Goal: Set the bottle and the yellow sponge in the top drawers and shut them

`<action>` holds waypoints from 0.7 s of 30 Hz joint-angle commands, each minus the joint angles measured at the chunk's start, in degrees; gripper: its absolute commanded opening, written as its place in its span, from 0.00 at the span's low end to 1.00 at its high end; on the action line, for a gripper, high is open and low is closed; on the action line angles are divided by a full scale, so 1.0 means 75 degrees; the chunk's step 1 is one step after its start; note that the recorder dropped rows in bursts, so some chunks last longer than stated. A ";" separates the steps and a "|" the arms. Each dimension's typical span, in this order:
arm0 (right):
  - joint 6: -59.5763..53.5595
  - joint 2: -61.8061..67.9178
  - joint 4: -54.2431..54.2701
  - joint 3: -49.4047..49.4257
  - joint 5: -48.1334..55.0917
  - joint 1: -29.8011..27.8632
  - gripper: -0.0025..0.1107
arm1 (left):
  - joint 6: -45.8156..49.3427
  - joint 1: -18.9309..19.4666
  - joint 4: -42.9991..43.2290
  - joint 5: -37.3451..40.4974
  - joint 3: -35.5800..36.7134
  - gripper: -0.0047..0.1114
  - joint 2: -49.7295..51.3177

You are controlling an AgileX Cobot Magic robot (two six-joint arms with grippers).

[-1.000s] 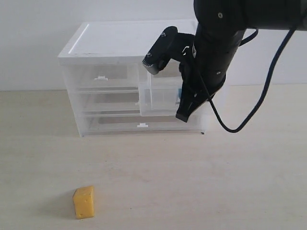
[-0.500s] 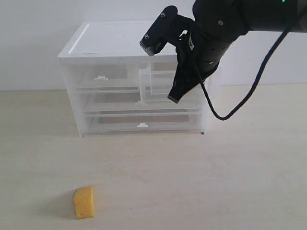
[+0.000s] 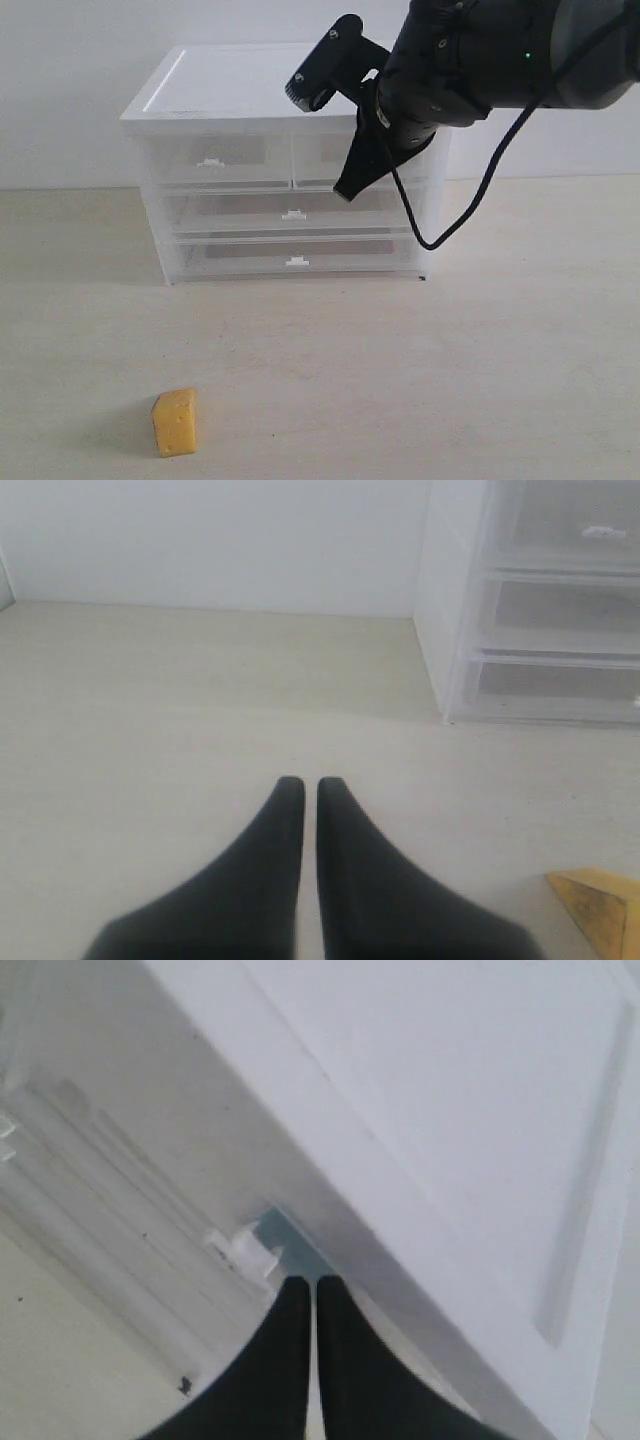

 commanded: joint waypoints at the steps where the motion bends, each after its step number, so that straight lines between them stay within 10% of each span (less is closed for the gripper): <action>1: 0.0444 0.0004 -0.0206 -0.0018 -0.0072 0.0004 0.02 | 0.0015 0.0013 0.0027 0.0005 0.0022 0.08 -0.0020; 11: -0.2913 -0.0262 0.2718 -0.0018 0.1427 -0.0408 0.02 | 0.0015 0.0013 0.0027 0.0005 0.0022 0.08 -0.0020; 21: -0.3384 -0.1013 0.6660 0.0099 0.1969 -0.3110 0.02 | 0.0015 0.0013 0.0027 0.0005 0.0022 0.08 -0.0020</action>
